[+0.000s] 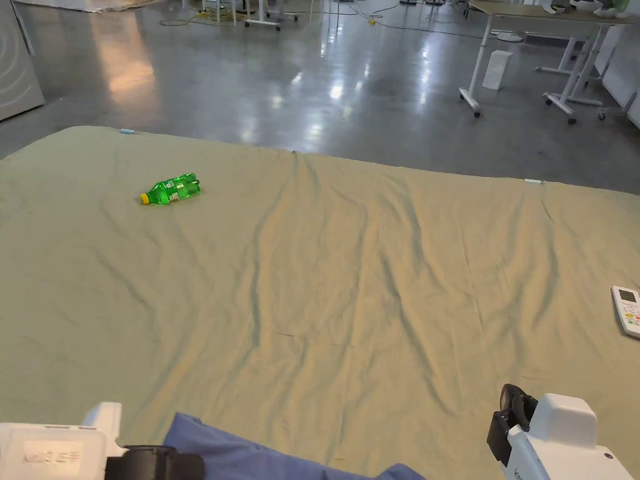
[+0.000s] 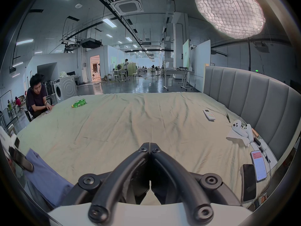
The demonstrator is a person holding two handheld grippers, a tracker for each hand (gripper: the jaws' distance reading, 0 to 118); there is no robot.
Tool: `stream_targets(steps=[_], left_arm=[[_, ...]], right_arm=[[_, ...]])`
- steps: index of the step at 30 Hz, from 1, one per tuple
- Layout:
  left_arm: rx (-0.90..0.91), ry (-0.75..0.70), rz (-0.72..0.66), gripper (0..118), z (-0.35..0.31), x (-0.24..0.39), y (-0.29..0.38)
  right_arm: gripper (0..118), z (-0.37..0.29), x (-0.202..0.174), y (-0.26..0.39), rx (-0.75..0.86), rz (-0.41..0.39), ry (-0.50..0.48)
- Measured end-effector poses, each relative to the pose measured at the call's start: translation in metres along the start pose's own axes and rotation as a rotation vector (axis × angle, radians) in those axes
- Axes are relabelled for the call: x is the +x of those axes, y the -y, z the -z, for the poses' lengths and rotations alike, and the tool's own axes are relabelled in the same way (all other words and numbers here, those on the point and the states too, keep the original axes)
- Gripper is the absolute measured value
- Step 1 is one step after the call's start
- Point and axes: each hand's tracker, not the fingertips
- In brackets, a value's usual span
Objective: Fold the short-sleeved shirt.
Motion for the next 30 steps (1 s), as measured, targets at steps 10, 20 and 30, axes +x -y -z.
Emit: stream_targets(steps=[10, 20, 30], left_arm=[[0.020, -0.403, 0.251, 20, -0.061, 0.089, -0.014], [-0.060, -0.399, 0.511, 20, -0.002, 0.180, 0.029], [-0.170, -0.310, 0.522, 21, 0.087, 0.219, 0.053]], right_arm=[[0, 0.007, -0.009, 0.002, 0.000, 0.003, -0.033], [0, 0.003, -0.014, 0.006, -0.007, 0.014, -0.052], [0, 0.004, 0.002, 0.015, -0.021, 0.034, -0.029]])
